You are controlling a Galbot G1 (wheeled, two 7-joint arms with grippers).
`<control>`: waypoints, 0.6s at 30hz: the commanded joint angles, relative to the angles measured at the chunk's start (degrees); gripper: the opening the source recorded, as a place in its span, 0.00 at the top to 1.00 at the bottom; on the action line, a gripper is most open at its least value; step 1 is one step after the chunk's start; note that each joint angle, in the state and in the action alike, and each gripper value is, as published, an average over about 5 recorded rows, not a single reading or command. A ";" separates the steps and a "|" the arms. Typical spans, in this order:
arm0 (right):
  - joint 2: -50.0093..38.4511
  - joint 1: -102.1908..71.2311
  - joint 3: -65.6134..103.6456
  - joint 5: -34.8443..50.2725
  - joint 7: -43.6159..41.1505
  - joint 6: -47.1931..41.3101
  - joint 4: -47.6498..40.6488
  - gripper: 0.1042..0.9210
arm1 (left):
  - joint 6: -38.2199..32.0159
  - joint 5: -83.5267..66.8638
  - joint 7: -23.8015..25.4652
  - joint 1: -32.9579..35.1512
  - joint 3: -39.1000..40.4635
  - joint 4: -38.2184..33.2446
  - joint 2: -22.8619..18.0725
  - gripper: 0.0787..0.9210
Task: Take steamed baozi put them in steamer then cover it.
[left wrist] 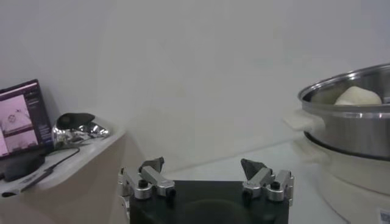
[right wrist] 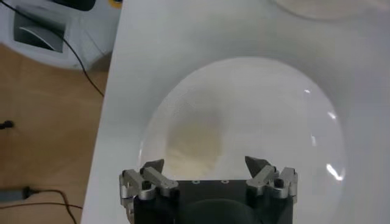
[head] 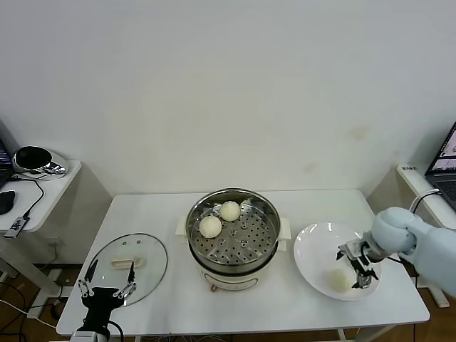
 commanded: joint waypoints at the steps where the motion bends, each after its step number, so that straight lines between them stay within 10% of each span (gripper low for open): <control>1: 1.85 -3.69 1.96 -1.50 1.08 0.30 -3.30 0.12 | -0.03 0.02 0.01 -0.03 0.05 0.07 -0.06 0.12; 18: 4.47 -2.85 1.59 -0.13 0.65 -1.29 -6.30 0.31 | -0.07 0.05 0.02 -0.21 0.10 0.39 -0.37 0.12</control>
